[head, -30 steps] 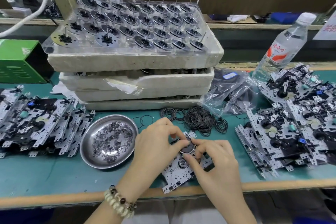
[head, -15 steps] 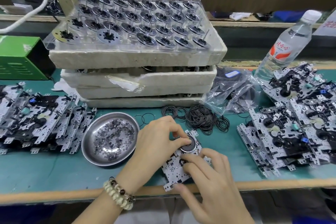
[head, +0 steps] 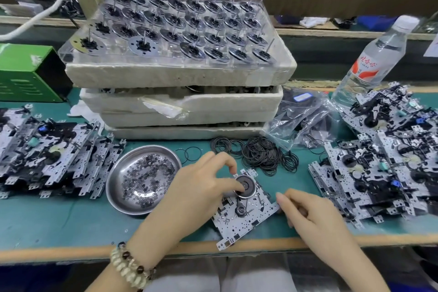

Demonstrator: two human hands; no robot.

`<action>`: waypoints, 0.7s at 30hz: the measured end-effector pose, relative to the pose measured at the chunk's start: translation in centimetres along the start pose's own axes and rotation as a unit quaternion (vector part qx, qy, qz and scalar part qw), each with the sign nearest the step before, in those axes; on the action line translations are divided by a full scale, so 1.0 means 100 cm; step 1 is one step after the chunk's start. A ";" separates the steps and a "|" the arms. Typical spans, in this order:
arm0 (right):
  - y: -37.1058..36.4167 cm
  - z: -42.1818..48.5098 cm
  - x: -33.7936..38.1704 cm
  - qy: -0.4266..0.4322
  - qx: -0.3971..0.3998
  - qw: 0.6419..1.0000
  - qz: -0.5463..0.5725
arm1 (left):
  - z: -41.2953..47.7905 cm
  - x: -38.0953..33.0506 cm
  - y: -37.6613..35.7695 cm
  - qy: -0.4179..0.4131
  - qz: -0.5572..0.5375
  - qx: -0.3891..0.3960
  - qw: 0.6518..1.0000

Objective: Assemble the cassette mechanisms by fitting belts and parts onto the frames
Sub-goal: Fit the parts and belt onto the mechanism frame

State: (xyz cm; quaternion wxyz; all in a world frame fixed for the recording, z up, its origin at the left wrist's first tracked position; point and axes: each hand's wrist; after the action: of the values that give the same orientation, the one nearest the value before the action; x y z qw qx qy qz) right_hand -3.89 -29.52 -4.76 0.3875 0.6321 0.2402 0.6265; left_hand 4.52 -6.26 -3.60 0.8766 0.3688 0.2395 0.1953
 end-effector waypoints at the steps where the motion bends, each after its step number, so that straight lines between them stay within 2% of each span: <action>1: 0.001 0.004 0.001 -0.004 0.025 1.000 0.012 | -0.008 0.001 -0.001 0.016 -0.012 -0.025 0.999; 4: 0.007 0.015 0.005 -0.061 0.092 0.985 0.130 | -0.034 -0.001 -0.006 0.095 -0.061 -0.120 0.986; 6: 0.013 0.019 0.010 -0.128 0.119 0.951 0.254 | -0.047 -0.003 -0.007 0.137 -0.079 -0.192 0.969; 8: 0.020 0.020 0.020 -0.165 0.121 0.919 0.336 | -0.052 -0.004 -0.007 0.159 -0.082 -0.249 0.952; 11: 0.038 0.025 0.042 -0.197 0.081 0.908 0.361 | -0.052 -0.004 -0.006 0.190 -0.080 -0.302 0.931; 13: 0.053 0.029 0.058 -0.185 0.036 0.929 0.320 | -0.050 -0.005 -0.007 0.210 -0.086 -0.327 0.917; 14: 0.059 0.029 0.068 -0.149 0.008 0.949 0.277 | -0.050 -0.005 -0.007 0.215 -0.089 -0.340 0.911; 16: 0.057 0.027 0.087 0.019 -0.074 0.993 0.094 | -0.051 -0.006 -0.007 0.211 -0.098 -0.369 0.900; 17: 0.049 0.023 0.095 0.111 -0.121 0.986 -0.041 | -0.050 -0.005 -0.006 0.207 -0.109 -0.384 0.893; 18: 0.038 0.017 0.105 0.170 -0.152 0.964 -0.138 | -0.050 -0.005 -0.006 0.208 -0.123 -0.398 0.885; 21: -0.015 -0.007 0.124 0.292 -0.147 0.906 -0.268 | -0.050 -0.004 -0.007 0.231 -0.168 -0.438 0.852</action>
State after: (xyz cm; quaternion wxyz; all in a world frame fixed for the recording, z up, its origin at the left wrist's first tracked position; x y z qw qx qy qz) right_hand -3.03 -18.75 1.55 0.5421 0.2683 0.4078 0.6839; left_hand 1.48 -4.13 -7.11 0.8864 -0.1551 0.3826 0.2095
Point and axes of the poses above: each hand's wrist, its own z-axis towards the middle knuckle, its own y-axis out of the back of the hand, x = y × z, and after that the axes turned 11 degrees about -x, right-handed
